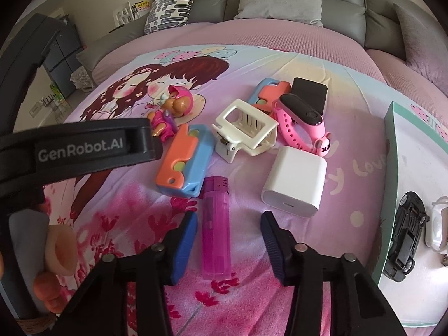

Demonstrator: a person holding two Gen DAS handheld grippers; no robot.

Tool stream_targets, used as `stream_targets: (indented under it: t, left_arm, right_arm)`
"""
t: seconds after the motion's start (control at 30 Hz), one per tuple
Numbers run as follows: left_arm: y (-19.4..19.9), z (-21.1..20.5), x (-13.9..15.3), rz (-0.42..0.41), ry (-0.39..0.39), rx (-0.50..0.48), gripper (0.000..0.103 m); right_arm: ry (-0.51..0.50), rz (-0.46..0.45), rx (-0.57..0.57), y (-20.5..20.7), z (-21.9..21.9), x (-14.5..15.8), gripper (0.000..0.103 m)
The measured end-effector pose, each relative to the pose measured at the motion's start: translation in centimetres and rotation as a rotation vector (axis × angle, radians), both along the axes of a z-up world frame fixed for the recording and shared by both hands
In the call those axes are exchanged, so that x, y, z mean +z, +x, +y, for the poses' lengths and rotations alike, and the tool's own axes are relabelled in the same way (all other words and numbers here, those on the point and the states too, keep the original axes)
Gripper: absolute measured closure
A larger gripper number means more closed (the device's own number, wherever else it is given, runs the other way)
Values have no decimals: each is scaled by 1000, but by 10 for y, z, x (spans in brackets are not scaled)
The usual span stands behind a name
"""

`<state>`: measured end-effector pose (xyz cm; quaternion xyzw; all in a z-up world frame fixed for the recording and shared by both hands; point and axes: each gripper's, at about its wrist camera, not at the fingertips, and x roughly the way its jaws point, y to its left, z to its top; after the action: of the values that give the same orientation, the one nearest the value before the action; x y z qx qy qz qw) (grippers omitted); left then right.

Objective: Organize rigid objects
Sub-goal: 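Grasp the pink lighter with the right tool while the left tool grasps the orange-and-blue toy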

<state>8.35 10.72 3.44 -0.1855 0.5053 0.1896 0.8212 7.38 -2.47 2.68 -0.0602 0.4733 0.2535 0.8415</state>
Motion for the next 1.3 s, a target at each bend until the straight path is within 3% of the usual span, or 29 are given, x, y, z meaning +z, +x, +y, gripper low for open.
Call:
stream_targets:
  t: [0.5,0.9,1.17,1.3]
  left_arm:
    - [4,-9,-2,7,-3,-23,10]
    - [16,-28,-7,17,-20,-96,10]
    - [26,-39,-17,34,11,-98,10]
    - [31,-46,-21,50,73,-102,10]
  right_arm:
    - [26,13,-49,9,-11,0,81]
    - [64,42,-111,20,-32,-2,81]
    - [73,51,-120,20,-36,-2,81]
    - [83,59,-126,21,-37,-2,81]
